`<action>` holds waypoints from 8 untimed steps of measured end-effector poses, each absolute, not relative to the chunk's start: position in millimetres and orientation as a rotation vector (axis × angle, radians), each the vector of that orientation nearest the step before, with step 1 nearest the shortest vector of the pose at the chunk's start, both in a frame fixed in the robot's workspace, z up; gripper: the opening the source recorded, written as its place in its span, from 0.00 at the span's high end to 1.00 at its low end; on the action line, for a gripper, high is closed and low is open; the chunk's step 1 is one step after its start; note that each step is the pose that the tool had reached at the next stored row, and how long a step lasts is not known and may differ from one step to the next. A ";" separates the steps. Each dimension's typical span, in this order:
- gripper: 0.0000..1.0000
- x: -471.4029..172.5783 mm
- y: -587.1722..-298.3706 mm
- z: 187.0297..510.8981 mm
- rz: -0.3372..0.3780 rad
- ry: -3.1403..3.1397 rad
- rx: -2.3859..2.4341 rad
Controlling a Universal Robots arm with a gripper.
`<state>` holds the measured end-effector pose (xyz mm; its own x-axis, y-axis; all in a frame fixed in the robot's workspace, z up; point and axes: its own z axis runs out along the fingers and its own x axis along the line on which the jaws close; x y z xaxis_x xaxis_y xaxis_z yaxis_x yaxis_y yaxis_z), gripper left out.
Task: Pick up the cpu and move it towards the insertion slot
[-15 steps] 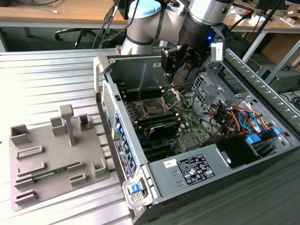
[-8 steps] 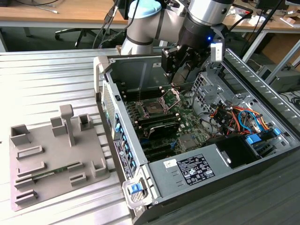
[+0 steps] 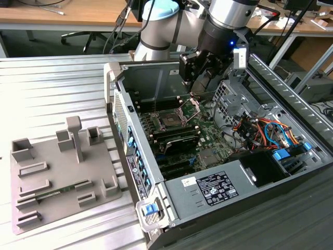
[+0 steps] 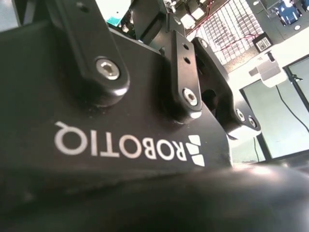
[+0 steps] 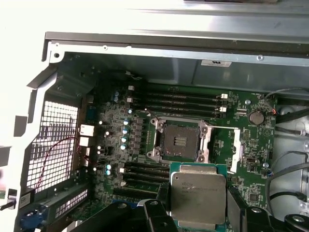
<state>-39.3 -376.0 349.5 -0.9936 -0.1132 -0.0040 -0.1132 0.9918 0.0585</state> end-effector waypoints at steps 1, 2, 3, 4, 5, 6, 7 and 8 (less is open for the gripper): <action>0.45 -39.1 -375.9 349.3 0.092 3.135 -0.178; 0.45 -39.0 -375.7 349.1 0.092 3.135 -0.178; 0.45 -38.9 -375.5 348.9 0.092 3.135 -0.178; 0.45 -38.6 -375.1 348.4 0.092 3.135 -0.178; 0.45 -38.2 -374.6 348.0 0.092 3.135 -0.178; 0.45 -38.1 -374.2 347.6 0.092 3.135 -0.178; 0.45 -38.1 -373.9 347.3 0.092 3.135 -0.178; 0.45 -38.1 -373.3 346.7 0.092 3.135 -0.178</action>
<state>-38.1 -373.3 346.7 -0.9935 -0.1133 -0.0040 -0.1134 0.9918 0.0584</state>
